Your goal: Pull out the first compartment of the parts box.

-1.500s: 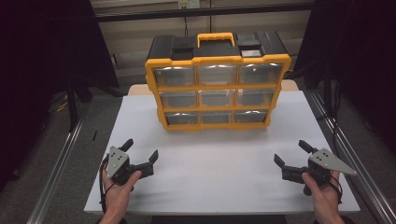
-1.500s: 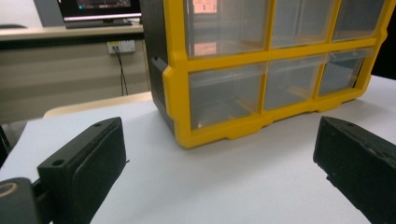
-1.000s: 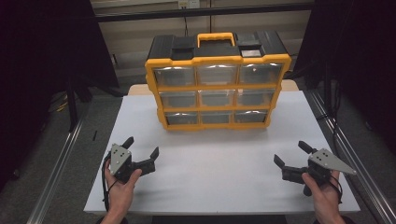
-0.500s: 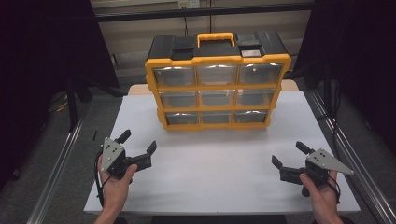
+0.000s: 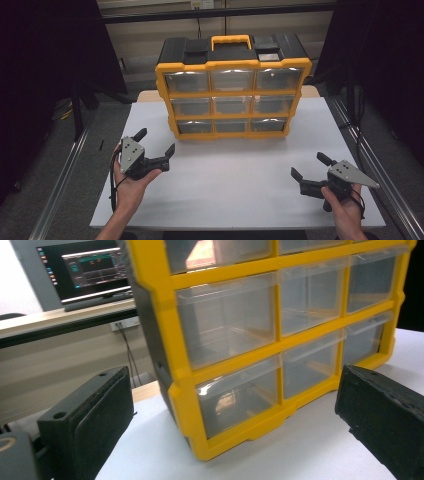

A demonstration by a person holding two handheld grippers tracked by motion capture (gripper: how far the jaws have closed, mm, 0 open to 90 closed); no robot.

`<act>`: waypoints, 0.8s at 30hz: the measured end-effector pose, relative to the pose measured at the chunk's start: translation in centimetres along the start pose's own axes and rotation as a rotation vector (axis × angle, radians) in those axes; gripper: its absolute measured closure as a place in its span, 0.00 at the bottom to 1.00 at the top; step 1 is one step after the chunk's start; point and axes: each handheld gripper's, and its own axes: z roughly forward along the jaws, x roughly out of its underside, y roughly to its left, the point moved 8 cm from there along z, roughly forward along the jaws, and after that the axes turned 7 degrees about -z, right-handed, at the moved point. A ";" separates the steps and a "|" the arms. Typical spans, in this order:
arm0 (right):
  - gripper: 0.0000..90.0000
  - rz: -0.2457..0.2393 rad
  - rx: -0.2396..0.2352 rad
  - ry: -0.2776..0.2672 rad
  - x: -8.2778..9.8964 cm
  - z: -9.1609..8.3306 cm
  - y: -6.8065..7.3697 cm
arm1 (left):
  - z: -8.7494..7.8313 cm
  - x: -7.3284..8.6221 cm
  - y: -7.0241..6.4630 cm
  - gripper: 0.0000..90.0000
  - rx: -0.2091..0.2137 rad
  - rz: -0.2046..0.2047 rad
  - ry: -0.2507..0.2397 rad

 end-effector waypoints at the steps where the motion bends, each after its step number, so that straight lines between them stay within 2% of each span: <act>1: 0.01 -0.001 -0.001 0.002 0.0 0.0 0.0 | 0.2 -0.1 0.0 0.03 -0.008 -0.007 -0.003; 3: 0.01 0.000 0.002 0.003 0.0 0.1 0.0 | 0.6 -0.3 0.0 0.03 -0.009 -0.007 0.001; 7: 0.01 -0.002 -0.017 0.012 0.2 0.1 0.2 | 1.5 -1.6 0.1 0.03 -0.015 0.011 -0.030; 8: 0.01 -0.002 -0.019 0.011 0.2 0.1 0.3 | 1.8 -2.2 0.2 0.03 -0.012 0.041 -0.031; 11: 0.01 -0.002 -0.020 0.011 0.2 0.1 0.3 | 2.2 -2.9 0.2 0.03 -0.009 0.048 -0.042; 13: 0.01 0.005 -0.021 0.013 0.2 0.1 0.3 | 2.4 -3.4 0.3 0.03 -0.008 0.066 -0.044; 14: 0.01 0.004 -0.020 0.012 0.2 0.1 0.2 | 2.6 -4.0 0.2 0.06 0.007 0.083 -0.063; 15: 0.01 0.004 -0.020 0.012 0.2 0.1 0.2 | 2.6 -4.0 0.2 0.06 0.007 0.083 -0.063; 16: 0.01 0.002 -0.021 0.012 0.2 0.1 0.2 | 2.6 -4.4 0.2 0.06 0.007 0.094 -0.085; 20: 0.01 0.004 -0.023 0.011 0.2 0.1 0.2 | 2.9 -5.7 0.0 0.05 0.003 0.142 -0.113; 22: 0.01 0.008 -0.023 0.013 0.2 0.1 0.3 | 3.1 -6.4 -0.2 0.05 0.004 0.180 -0.117; 23: 0.01 0.006 -0.024 0.012 0.2 0.2 0.3 | 3.4 -7.2 -0.4 0.05 0.009 0.219 -0.120; 24: 0.01 0.005 -0.024 0.013 0.2 0.2 0.3 | 3.4 -7.2 -0.4 0.05 0.009 0.219 -0.120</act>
